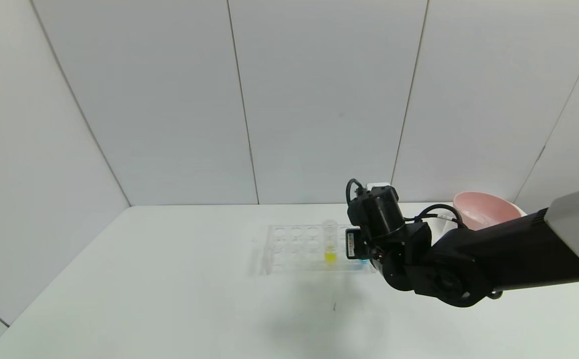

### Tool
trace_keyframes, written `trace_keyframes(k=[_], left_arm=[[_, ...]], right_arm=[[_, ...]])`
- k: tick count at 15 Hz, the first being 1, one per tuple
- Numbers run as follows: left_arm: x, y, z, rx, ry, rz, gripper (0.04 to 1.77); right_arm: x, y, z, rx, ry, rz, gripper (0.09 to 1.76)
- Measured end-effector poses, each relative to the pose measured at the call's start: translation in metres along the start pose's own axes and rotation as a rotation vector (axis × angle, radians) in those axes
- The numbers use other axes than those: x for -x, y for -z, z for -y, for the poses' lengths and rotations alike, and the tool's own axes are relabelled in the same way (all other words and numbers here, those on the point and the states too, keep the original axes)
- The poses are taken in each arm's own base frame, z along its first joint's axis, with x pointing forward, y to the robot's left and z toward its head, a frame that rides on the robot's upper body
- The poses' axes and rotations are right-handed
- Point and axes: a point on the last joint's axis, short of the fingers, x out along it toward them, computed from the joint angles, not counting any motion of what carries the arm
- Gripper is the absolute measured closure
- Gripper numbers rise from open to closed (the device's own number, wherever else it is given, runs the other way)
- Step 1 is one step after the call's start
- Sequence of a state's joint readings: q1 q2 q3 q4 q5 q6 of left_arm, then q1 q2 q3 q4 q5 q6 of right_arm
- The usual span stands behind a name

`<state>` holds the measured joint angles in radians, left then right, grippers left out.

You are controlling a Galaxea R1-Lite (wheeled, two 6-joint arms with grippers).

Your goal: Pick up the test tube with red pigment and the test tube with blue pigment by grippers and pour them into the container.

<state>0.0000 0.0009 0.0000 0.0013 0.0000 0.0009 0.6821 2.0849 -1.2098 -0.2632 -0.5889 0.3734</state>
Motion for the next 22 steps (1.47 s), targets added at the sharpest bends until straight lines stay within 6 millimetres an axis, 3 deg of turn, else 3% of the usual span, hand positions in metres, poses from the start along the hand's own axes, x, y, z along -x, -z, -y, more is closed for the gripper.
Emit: trace_keyframes(k=[6, 15, 22], left_arm=[[0.000, 0.000, 0.000, 0.000, 0.000, 0.000, 0.05], [0.000, 0.000, 0.000, 0.000, 0.000, 0.000, 0.05], [0.000, 0.000, 0.000, 0.000, 0.000, 0.000, 0.05]], right_arm=[[0.003, -0.005, 0.000, 0.011, -0.003, 0.013, 1.36], [0.038, -0.042, 0.011, 0.033, -0.036, 0.113, 1.36], [0.045, -0.046, 0.013, 0.021, -0.046, 0.128, 1.36]])
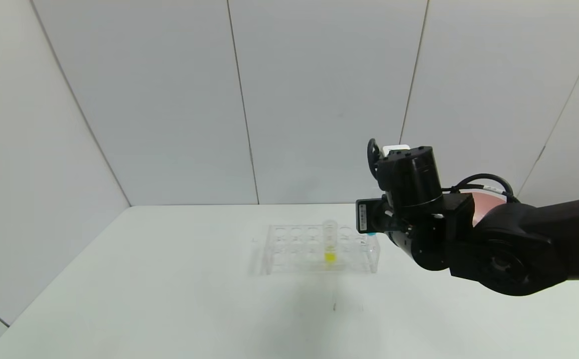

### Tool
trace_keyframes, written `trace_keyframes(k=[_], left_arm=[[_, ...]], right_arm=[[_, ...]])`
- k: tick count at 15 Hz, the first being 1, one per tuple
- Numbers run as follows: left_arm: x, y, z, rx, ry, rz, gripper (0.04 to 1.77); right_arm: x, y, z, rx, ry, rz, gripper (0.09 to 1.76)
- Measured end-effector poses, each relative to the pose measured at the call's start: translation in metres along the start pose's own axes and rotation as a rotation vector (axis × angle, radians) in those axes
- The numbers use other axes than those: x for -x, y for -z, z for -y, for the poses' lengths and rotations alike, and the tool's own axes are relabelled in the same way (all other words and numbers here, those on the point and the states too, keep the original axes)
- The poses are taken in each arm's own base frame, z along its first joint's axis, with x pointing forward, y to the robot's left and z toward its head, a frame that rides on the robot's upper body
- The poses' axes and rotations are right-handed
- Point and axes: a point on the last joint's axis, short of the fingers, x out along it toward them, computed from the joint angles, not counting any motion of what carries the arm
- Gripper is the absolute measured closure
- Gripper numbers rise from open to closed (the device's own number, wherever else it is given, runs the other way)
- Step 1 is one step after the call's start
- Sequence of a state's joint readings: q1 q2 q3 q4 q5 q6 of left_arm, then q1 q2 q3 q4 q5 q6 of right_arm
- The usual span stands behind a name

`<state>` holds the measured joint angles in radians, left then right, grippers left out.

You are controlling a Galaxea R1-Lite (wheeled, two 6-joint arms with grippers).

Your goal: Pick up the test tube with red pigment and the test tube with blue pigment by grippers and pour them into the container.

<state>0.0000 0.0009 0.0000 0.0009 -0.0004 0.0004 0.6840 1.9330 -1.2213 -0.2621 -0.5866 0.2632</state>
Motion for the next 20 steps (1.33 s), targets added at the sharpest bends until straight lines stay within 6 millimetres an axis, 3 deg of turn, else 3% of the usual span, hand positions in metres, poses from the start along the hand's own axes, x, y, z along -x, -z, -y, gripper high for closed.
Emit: trace_keyframes(k=[4, 7, 12, 17, 20], left_arm=[[0.000, 0.000, 0.000, 0.000, 0.000, 0.000, 0.05], [0.000, 0.000, 0.000, 0.000, 0.000, 0.000, 0.05], [0.000, 0.000, 0.000, 0.000, 0.000, 0.000, 0.05], [0.000, 0.000, 0.000, 0.000, 0.000, 0.000, 0.05], [0.000, 0.000, 0.000, 0.000, 0.000, 0.000, 0.05]], right_arm=[[0.012, -0.004, 0.010, 0.009, -0.078, -0.033, 1.36], [0.036, -0.013, 0.036, 0.061, -0.224, -0.102, 1.36], [0.082, -0.021, 0.119, 0.225, -0.382, -0.248, 1.36], [0.115, -0.030, 0.201, 0.354, -0.355, -0.263, 1.36], [0.135, -0.041, 0.239, 0.380, -0.312, -0.289, 1.36]])
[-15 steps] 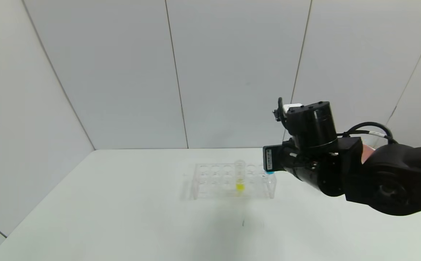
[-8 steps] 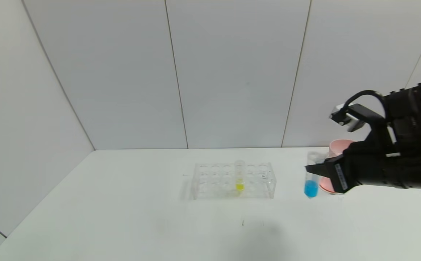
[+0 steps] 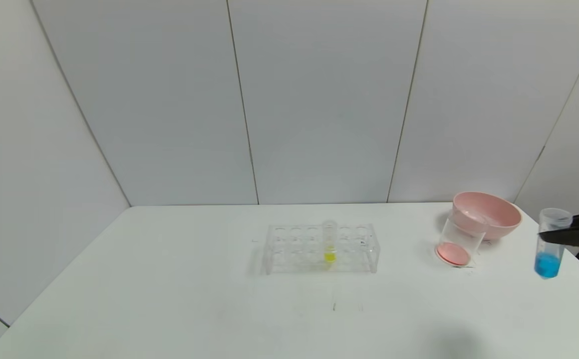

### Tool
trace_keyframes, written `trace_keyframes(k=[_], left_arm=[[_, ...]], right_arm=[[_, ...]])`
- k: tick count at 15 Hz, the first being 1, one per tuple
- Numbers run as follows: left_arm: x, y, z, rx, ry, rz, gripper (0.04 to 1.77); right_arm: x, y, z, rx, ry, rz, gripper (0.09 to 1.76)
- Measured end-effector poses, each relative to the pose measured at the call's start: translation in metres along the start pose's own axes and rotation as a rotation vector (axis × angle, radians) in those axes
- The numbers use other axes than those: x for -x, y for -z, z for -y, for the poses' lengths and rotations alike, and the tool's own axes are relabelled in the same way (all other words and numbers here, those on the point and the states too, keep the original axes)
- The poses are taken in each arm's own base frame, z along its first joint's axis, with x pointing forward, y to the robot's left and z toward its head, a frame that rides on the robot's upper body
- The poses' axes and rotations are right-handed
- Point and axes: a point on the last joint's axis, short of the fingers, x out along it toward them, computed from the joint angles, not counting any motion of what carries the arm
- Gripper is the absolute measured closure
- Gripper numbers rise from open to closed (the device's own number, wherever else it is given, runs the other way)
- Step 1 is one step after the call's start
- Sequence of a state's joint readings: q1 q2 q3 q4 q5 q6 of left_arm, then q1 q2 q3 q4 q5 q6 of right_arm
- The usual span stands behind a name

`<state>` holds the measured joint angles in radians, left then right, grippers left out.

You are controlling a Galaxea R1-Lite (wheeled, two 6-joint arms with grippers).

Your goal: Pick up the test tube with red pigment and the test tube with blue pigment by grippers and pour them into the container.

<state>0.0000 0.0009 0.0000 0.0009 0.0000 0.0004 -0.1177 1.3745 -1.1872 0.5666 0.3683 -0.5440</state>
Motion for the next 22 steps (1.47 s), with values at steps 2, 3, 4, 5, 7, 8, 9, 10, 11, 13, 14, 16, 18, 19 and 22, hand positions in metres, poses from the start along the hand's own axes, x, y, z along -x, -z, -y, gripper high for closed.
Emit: trace_keyframes(k=[2, 3, 4, 5, 7, 8, 9, 10, 11, 13, 14, 16, 18, 19, 22], left_arm=[[0.000, 0.000, 0.000, 0.000, 0.000, 0.000, 0.05], [0.000, 0.000, 0.000, 0.000, 0.000, 0.000, 0.05], [0.000, 0.000, 0.000, 0.000, 0.000, 0.000, 0.05], [0.000, 0.000, 0.000, 0.000, 0.000, 0.000, 0.05], [0.000, 0.000, 0.000, 0.000, 0.000, 0.000, 0.05], [0.000, 0.000, 0.000, 0.000, 0.000, 0.000, 0.05], [0.000, 0.000, 0.000, 0.000, 0.000, 0.000, 0.05], [0.000, 0.000, 0.000, 0.000, 0.000, 0.000, 0.05], [0.000, 0.000, 0.000, 0.000, 0.000, 0.000, 0.05], [0.000, 0.000, 0.000, 0.000, 0.000, -0.001, 0.05], [0.000, 0.000, 0.000, 0.000, 0.000, 0.000, 0.05], [0.000, 0.000, 0.000, 0.000, 0.000, 0.000, 0.05], [0.000, 0.000, 0.000, 0.000, 0.000, 0.000, 0.05], [0.000, 0.000, 0.000, 0.000, 0.000, 0.000, 0.05], [0.000, 0.000, 0.000, 0.000, 0.000, 0.000, 0.05]], right_arm=[[0.014, -0.001, 0.017, 0.020, 0.035, -0.028, 1.36], [0.018, -0.003, 0.025, 0.038, 0.046, -0.048, 1.36], [0.020, -0.003, 0.033, 0.056, 0.050, -0.074, 1.36], [0.020, -0.005, 0.042, 0.074, 0.050, -0.099, 1.36], [0.014, -0.009, 0.057, 0.106, 0.051, -0.148, 1.36], [0.008, -0.012, 0.066, 0.127, 0.067, -0.184, 1.36], [0.002, -0.015, 0.075, 0.149, 0.087, -0.219, 1.36], [-0.007, -0.018, 0.082, 0.171, 0.099, -0.249, 1.36], [-0.017, -0.022, 0.088, 0.193, 0.104, -0.277, 1.36], [-0.034, -0.030, 0.095, 0.221, 0.091, -0.320, 1.36], [-0.041, -0.034, 0.098, 0.228, 0.080, -0.337, 1.36], [-0.051, -0.044, 0.101, 0.258, 0.066, -0.372, 1.36], [-0.069, -0.050, 0.103, 0.366, 0.069, -0.414, 1.36], [-0.078, -0.052, 0.103, 0.396, 0.067, -0.418, 1.36], [-0.099, -0.056, 0.104, 0.468, 0.058, -0.416, 1.36]])
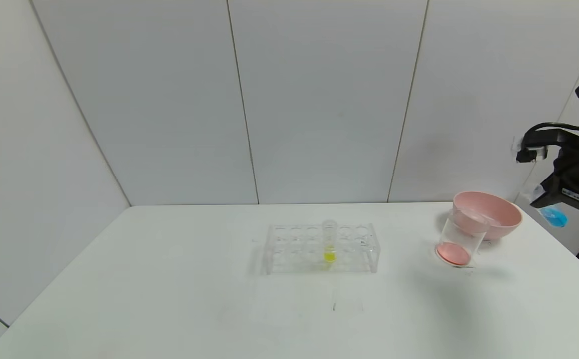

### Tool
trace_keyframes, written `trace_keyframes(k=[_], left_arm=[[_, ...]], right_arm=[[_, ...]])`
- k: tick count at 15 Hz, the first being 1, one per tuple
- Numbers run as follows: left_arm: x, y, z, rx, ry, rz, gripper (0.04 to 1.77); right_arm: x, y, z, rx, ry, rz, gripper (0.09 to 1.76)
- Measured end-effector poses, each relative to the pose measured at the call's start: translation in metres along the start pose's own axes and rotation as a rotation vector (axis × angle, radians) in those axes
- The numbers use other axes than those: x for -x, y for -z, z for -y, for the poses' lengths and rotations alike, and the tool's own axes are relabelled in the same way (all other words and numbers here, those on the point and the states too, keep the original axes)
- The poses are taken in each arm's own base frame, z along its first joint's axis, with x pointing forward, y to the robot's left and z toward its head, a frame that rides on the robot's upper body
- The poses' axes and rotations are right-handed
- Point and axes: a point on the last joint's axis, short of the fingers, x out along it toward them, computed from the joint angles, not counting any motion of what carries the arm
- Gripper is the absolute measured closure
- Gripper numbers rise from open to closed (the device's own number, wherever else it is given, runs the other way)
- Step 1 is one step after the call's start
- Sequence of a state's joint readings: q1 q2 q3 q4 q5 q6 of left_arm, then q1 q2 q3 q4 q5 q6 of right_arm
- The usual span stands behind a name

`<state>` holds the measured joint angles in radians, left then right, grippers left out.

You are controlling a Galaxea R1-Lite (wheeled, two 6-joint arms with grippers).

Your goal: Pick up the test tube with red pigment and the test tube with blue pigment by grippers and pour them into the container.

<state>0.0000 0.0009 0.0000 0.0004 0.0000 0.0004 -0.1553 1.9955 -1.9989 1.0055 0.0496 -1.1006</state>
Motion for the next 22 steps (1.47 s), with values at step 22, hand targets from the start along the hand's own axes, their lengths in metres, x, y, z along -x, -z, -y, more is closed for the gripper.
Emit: trace_keyframes(k=[22], left_arm=[[0.000, 0.000, 0.000, 0.000, 0.000, -0.001, 0.05]], right_arm=[[-0.039, -0.067, -0.031, 0.306, 0.099, -0.199, 1.36]])
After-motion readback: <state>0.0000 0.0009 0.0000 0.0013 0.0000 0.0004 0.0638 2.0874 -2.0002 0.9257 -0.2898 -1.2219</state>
